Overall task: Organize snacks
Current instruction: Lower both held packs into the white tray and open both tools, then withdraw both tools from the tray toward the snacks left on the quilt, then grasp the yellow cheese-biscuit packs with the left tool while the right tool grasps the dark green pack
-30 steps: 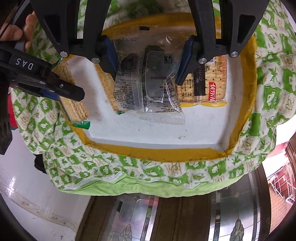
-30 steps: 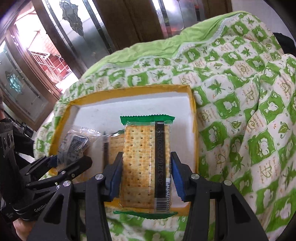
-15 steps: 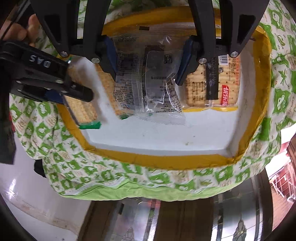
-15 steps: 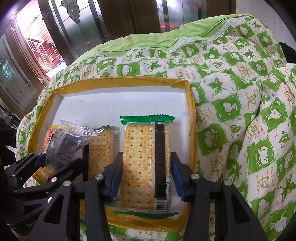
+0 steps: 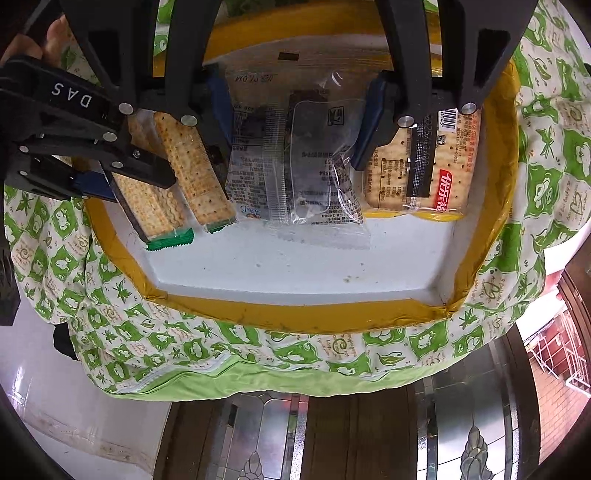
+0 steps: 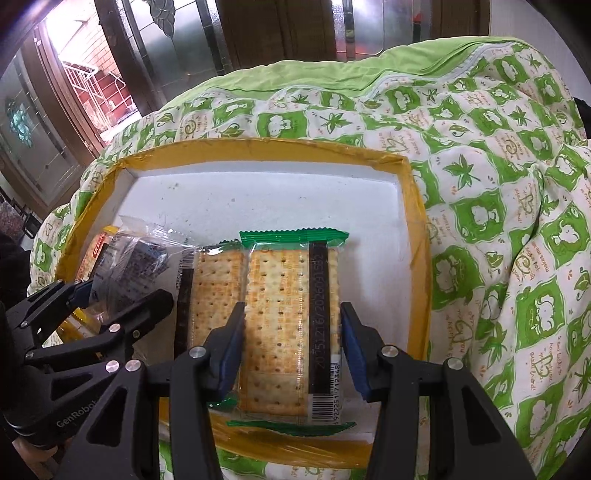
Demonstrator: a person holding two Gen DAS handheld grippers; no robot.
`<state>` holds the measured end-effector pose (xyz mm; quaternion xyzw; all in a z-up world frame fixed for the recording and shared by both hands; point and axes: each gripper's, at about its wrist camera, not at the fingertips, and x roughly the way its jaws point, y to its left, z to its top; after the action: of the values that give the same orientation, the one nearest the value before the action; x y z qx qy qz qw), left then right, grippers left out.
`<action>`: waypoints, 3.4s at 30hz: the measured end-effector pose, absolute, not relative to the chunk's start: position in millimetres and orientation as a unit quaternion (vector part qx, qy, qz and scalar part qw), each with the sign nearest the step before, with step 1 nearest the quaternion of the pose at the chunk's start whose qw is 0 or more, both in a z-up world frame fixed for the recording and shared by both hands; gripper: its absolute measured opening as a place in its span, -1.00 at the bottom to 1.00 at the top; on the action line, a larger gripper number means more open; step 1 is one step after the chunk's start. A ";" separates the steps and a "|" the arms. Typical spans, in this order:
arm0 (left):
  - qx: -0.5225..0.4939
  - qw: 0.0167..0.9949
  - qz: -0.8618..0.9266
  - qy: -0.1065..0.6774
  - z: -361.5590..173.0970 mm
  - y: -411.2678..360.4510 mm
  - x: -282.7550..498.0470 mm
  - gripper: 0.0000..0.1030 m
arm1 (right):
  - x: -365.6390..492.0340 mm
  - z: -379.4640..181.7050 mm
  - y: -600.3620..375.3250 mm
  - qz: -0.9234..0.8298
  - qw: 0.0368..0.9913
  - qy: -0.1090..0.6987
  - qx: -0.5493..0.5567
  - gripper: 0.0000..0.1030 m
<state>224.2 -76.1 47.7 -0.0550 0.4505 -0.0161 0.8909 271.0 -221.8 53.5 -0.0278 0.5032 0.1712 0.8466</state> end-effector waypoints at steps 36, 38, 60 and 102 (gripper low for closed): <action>-0.016 0.913 -0.009 0.408 80.4 -87.4 154.3 0.71 | 219.8 104.4 -259.8 0.162 0.896 0.411 0.052 0.42; -0.015 0.911 -0.009 0.411 79.7 -87.8 149.0 0.71 | 216.8 104.6 -263.0 0.161 0.895 0.411 0.058 0.49; -0.029 0.910 0.004 0.414 79.9 -78.8 90.0 0.71 | 149.0 107.7 -273.6 0.170 0.897 0.403 0.067 0.70; -0.122 0.884 0.054 0.447 52.0 -16.3 -8.6 0.71 | 98.8 101.0 -285.9 0.177 0.891 0.412 0.075 0.70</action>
<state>-8.6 -16.3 52.0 -0.1218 0.4474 0.0544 0.8843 98.8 -285.9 101.0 0.0749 0.4116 0.1768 0.8909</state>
